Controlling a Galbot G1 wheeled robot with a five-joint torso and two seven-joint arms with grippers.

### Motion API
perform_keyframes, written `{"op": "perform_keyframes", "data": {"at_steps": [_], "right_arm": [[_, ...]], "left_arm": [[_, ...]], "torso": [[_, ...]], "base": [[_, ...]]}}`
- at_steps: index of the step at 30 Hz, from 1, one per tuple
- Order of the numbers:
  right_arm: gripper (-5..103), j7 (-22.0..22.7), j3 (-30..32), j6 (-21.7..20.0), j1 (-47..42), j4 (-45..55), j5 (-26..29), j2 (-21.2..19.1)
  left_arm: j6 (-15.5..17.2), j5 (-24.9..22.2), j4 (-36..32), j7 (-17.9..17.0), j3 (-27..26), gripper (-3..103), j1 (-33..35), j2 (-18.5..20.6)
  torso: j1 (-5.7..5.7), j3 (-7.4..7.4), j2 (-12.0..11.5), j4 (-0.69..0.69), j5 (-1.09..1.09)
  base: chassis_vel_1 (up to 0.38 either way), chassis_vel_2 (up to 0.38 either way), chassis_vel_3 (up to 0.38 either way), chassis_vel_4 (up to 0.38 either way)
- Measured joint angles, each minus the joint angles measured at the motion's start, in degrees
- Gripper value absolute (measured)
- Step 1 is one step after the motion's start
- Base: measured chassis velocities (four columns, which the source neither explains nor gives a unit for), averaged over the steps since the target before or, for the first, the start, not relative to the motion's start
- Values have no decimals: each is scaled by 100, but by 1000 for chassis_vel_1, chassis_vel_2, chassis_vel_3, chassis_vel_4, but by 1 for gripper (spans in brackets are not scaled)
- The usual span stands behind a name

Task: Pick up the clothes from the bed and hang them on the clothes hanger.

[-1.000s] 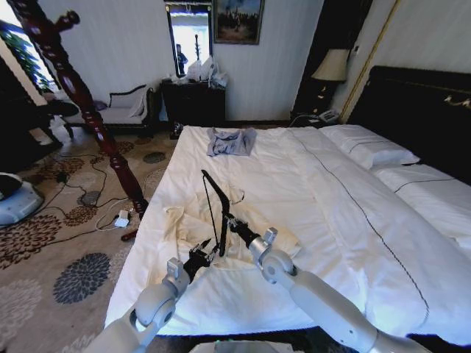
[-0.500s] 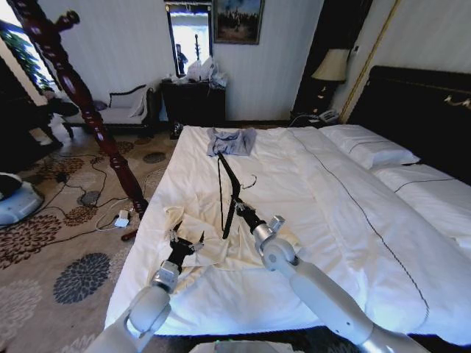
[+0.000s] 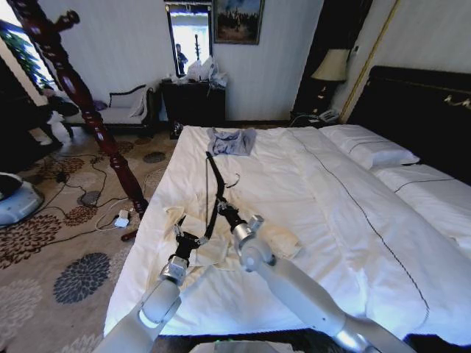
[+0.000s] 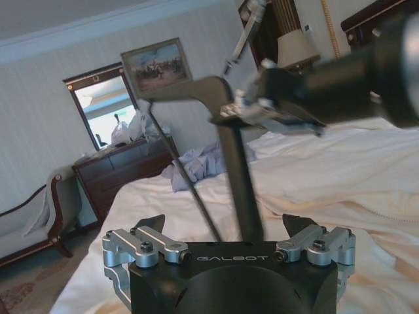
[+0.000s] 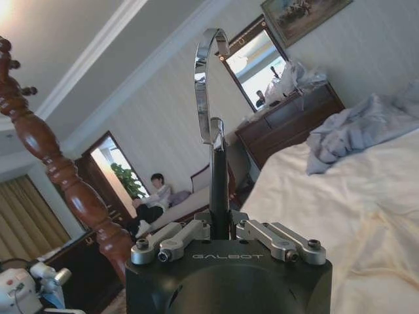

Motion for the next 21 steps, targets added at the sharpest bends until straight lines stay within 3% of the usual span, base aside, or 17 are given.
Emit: {"op": "perform_keyframes", "data": {"at_steps": [6,8,11,13,20,21], "right_arm": [[12,11,-11,13,67,-28,-17,80],[12,11,-6,14,62,-28,-6,81],[12,-4,-13,34,-6,-11,70,85],[12,-13,-17,44,-29,7,97,92],[12,-87,-3,84,-107,52,185,85],[12,-107,7,87,-113,65,197,75]], "left_arm": [[24,274,120,-191,11,101,-30,-120],[30,363,143,-231,9,96,-51,-144],[44,649,248,-356,21,81,-172,-250],[46,715,287,-403,37,81,-216,-291],[5,939,431,-494,98,61,-325,-406],[-24,958,450,-494,103,51,-327,-408]], "torso": [[0,0,0,1,0],[0,0,0,0,1],[0,0,0,-1,1],[0,0,0,0,1],[0,0,0,0,1],[0,0,0,0,1]], "base": [[0,0,0,0],[0,0,0,0],[0,0,0,0],[0,0,0,0],[0,0,0,0],[0,0,0,0]]}}
